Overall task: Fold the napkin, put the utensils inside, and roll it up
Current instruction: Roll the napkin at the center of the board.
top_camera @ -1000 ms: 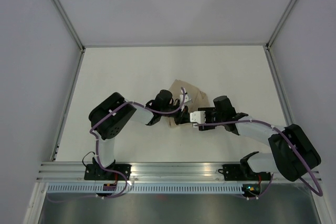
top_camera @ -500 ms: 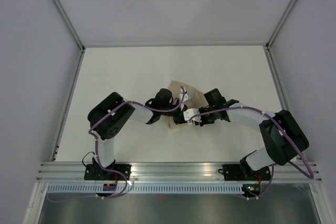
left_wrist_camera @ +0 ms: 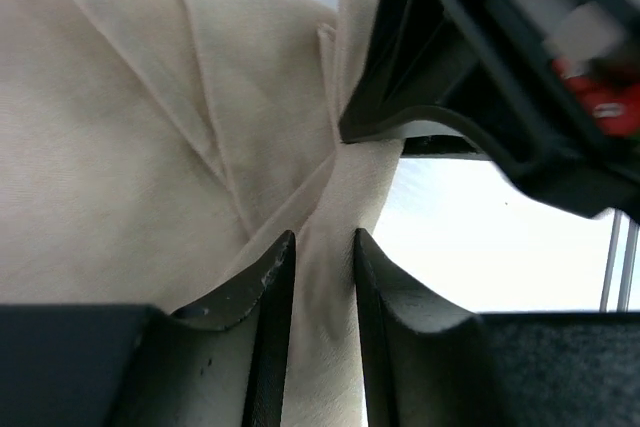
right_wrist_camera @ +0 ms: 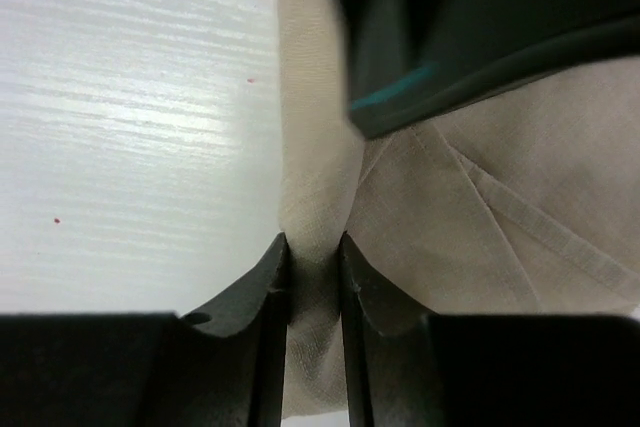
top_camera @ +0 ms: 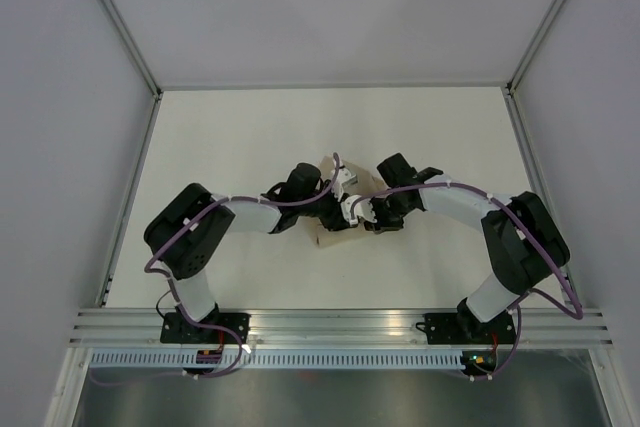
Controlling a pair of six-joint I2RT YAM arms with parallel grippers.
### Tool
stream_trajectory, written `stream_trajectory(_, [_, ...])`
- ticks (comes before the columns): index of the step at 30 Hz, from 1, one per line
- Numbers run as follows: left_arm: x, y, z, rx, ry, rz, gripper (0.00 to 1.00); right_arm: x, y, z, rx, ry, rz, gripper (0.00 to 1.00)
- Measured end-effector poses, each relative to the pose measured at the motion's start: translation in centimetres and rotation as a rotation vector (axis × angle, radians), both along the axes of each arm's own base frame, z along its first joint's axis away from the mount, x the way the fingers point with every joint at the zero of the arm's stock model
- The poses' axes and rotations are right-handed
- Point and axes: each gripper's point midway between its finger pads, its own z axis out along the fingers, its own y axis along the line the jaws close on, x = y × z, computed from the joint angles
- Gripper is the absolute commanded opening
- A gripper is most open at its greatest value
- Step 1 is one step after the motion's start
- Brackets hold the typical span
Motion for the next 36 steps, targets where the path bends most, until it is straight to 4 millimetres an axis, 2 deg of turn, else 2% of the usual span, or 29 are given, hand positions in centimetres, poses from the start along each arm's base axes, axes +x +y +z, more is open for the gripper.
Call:
stream_trajectory(6, [3.5,1.8,3.5,0.004,-0.104,0.167,0.32,-1.5,-1.0,-1.2,-0.046,0.090,-0.051,0.13])
stream_trajectory(9, [4.6,3.3,4.2,0.037,-0.140,0.257,0.29,-1.6,-1.0,-1.3,-0.046,0.095,-0.061,0.13])
stream_trajectory(14, [4.8,7.3,3.0,0.172,-0.118,0.440,0.20,-1.6,-1.0,-1.2,-0.046,0.101,-0.075,0.12])
stream_trajectory(17, [4.6,9.8,2.6,0.246,-0.069,0.570,0.17,-1.6,-1.0,-1.2,-0.048,0.110,-0.088,0.12])
stream_trajectory(20, [4.1,11.1,2.3,0.275,-0.012,0.659,0.16,-1.7,-1.0,-1.2,-0.051,0.126,-0.108,0.12])
stream_trajectory(25, [2.6,12.8,0.4,0.336,0.097,0.751,0.15,-1.7,-0.8,-1.2,-0.065,0.174,-0.161,0.11])
stream_trajectory(31, [2.6,13.0,-2.6,0.444,0.173,0.765,0.14,-2.1,0.2,-1.1,-0.079,0.225,-0.228,0.09])
stream_trajectory(36, [5.3,12.2,-2.7,0.439,0.180,0.789,0.14,-2.1,1.4,-1.1,-0.106,0.273,-0.267,0.08])
